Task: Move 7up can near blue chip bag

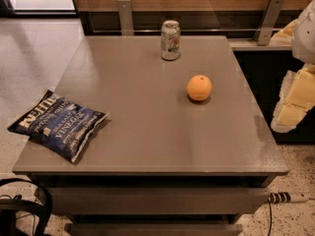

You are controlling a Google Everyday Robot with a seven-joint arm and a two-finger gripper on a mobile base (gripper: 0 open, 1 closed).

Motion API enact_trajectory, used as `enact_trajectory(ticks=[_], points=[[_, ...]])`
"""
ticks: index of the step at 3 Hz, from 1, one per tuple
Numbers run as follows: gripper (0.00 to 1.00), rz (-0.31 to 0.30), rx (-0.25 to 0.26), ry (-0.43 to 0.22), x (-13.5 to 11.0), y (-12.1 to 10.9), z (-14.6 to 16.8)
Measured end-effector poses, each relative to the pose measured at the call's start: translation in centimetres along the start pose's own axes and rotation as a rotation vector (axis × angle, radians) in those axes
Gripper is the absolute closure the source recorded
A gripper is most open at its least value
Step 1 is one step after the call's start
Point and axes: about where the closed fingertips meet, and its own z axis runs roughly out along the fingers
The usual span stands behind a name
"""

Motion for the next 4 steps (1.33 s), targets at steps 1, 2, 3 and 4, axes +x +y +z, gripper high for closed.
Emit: enact_trajectory(ticks=[1, 2, 3, 4], points=[[0.00, -0.001, 0.009, -0.006, -0.1, -0.3, -0.1], [0.00, 0.051, 0.067, -0.075, -1.3, -3.6, 0.1], [0.00, 0.171, 0.150, -0.229, -2.4, -8.5, 0.5], [0.00, 0.281, 0.251, -0.476, -5.6, -15.2, 0.9]])
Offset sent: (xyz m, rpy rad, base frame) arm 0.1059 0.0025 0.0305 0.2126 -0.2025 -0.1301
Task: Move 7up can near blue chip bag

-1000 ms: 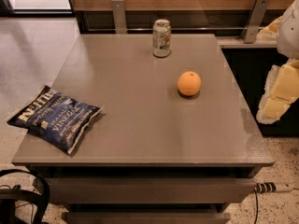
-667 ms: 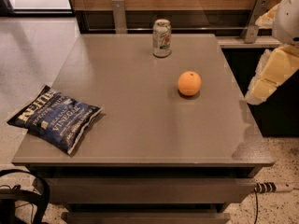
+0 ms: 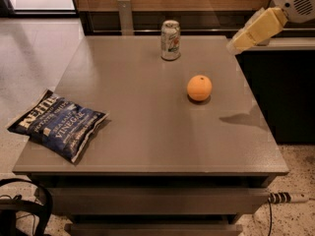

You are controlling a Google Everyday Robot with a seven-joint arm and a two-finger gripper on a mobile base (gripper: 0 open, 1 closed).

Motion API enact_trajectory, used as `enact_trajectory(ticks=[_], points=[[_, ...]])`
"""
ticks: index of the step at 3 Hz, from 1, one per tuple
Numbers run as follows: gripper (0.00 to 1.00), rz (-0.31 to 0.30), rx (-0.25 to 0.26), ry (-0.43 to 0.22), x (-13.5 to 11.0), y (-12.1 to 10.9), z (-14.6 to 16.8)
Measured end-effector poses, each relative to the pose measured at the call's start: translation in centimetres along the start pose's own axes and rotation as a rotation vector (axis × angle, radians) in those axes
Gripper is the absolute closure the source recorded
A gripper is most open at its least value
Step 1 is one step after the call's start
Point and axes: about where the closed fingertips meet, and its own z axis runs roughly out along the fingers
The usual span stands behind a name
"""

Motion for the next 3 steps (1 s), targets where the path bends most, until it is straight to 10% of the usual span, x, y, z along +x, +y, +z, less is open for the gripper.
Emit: enact_trajectory(ticks=[1, 3], points=[[0.00, 0.049, 0.031, -0.157, -3.0, -1.8, 3.1], [0.00, 0.044, 0.016, -0.183, -4.3, -2.5, 5.6]])
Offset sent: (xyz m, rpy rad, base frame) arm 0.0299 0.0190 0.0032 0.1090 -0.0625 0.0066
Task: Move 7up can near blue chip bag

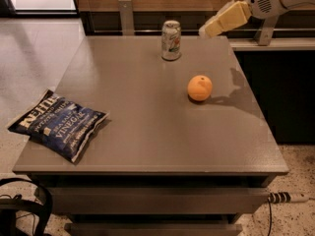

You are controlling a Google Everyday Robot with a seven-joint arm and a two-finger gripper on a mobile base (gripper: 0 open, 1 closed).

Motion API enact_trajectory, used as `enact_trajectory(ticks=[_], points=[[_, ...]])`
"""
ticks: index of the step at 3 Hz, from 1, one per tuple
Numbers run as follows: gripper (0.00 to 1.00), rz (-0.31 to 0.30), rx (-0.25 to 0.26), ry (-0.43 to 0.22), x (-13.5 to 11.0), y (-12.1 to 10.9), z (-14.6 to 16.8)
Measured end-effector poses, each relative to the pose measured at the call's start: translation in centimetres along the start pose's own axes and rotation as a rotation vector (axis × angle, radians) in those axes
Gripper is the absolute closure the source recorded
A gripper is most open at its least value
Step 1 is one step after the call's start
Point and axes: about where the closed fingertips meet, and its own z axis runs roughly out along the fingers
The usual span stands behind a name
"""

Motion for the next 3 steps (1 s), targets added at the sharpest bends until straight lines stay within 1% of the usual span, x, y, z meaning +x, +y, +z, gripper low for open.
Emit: enact_trajectory(ticks=[1, 2, 3], points=[[0.00, 0.018, -0.011, -0.049, -0.2, -1.3, 4.6], [0.00, 0.087, -0.041, -0.142, 0.6, -2.8, 10.6], [0.00, 0.147, -0.063, -0.214, 1.4, -3.4, 14.1]])
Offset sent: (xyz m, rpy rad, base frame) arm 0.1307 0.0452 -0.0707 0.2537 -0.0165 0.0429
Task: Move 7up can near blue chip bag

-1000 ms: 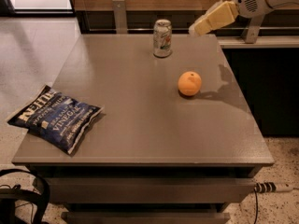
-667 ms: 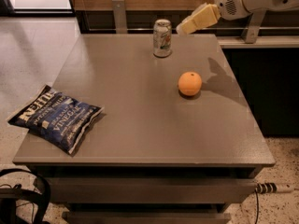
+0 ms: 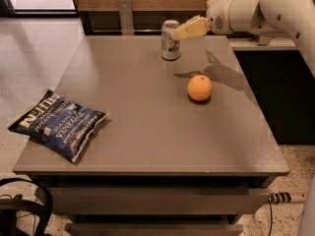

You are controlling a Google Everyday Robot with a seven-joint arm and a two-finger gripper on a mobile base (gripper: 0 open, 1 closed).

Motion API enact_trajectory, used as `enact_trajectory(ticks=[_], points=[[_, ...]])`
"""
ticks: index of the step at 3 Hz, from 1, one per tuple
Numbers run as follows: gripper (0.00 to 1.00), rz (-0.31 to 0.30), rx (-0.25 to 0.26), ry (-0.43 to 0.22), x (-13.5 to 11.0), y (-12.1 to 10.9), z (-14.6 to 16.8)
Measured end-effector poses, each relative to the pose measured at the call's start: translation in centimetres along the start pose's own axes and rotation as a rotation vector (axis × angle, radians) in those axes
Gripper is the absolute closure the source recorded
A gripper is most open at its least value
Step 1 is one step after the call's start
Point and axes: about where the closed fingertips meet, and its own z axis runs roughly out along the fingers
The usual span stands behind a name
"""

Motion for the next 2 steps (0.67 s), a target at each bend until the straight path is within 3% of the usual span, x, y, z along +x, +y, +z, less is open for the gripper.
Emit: enact_trajectory(ticks=[2], points=[[0.00, 0.102, -0.041, -0.121, 2.8, -0.8, 5.2]])
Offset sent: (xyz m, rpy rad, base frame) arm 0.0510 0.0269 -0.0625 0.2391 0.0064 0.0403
